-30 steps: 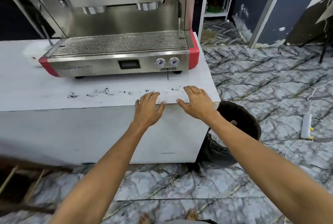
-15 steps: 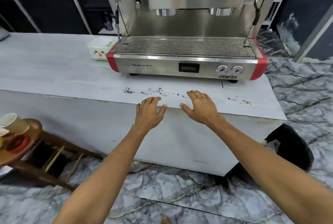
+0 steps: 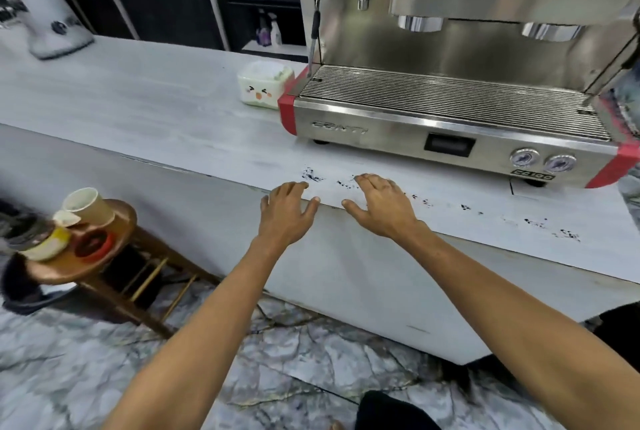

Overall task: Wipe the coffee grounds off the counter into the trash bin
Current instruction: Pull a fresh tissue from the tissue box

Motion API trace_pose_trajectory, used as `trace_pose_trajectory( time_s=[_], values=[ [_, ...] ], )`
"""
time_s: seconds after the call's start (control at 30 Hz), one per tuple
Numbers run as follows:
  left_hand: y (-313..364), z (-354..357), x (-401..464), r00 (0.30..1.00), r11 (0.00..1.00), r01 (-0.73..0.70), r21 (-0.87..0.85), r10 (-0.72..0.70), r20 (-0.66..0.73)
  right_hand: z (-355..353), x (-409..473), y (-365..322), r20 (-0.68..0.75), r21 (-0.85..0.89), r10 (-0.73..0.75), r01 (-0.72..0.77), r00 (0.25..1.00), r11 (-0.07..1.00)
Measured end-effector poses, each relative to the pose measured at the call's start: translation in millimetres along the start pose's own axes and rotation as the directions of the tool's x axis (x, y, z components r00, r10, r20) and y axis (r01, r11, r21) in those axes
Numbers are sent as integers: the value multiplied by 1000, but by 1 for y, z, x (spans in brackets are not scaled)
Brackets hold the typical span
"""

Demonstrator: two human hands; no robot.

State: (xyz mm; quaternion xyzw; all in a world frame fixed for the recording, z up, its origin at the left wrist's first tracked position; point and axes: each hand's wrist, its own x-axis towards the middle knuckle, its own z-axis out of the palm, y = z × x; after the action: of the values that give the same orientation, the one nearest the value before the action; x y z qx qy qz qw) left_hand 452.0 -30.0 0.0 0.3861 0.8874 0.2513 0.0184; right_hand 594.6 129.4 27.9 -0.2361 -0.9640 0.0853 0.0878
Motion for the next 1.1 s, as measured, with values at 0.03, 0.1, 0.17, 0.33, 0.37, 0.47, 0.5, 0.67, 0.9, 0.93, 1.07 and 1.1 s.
trace_pose_trajectory(
  time_s=[0.03, 0.1, 0.17, 0.33, 0.37, 0.47, 0.5, 0.67, 0.9, 0.93, 1.07, 1.1],
  values=[
    [-6, -2, 3, 1000, 1000, 11, 1, -11, -6, 2, 8, -4, 1, 7, -9, 9, 1000, 1000],
    [-17, -4, 10, 1000, 1000, 27, 7, -27, -14, 7, 22, -11, 7, 30, -27, 27, 1000, 999],
    [-25, -8, 18, 999, 999, 40, 13, -39, -21, 11, 36, -18, 15, 44, -41, 40, 999, 998],
    [-43, -17, 46, 997, 997, 74, 36, -73, -37, 21, 79, -29, 28, 35, -87, 86, 996, 996],
    [-47, -19, 51, 996, 995, 84, 44, -82, -38, 23, 87, -32, 36, 41, -95, 94, 995, 995],
    [-60, -26, 63, 990, 990, 130, 60, -127, -57, 29, 111, -43, 67, 61, -133, 128, 989, 990],
    [-65, -28, 65, 989, 988, 141, 62, -137, -63, 31, 118, -46, 75, 64, -144, 140, 987, 988],
    [-89, -37, 80, 982, 982, 176, 73, -170, -84, 40, 150, -67, 101, 70, -187, 180, 977, 981],
    [-138, -47, 111, 978, 980, 194, 47, -190, -80, 55, 195, -98, 118, 90, -177, 167, 977, 982],
    [-146, -48, 116, 980, 981, 188, 41, -185, -73, 58, 201, -104, 122, 88, -172, 163, 977, 983],
    [-176, -58, 139, 989, 989, 145, 33, -144, -44, 69, 224, -128, 120, 87, -124, 114, 985, 990],
    [-184, -61, 144, 991, 991, 130, 31, -128, -38, 71, 227, -134, 114, 83, -110, 101, 987, 991]
  ],
)
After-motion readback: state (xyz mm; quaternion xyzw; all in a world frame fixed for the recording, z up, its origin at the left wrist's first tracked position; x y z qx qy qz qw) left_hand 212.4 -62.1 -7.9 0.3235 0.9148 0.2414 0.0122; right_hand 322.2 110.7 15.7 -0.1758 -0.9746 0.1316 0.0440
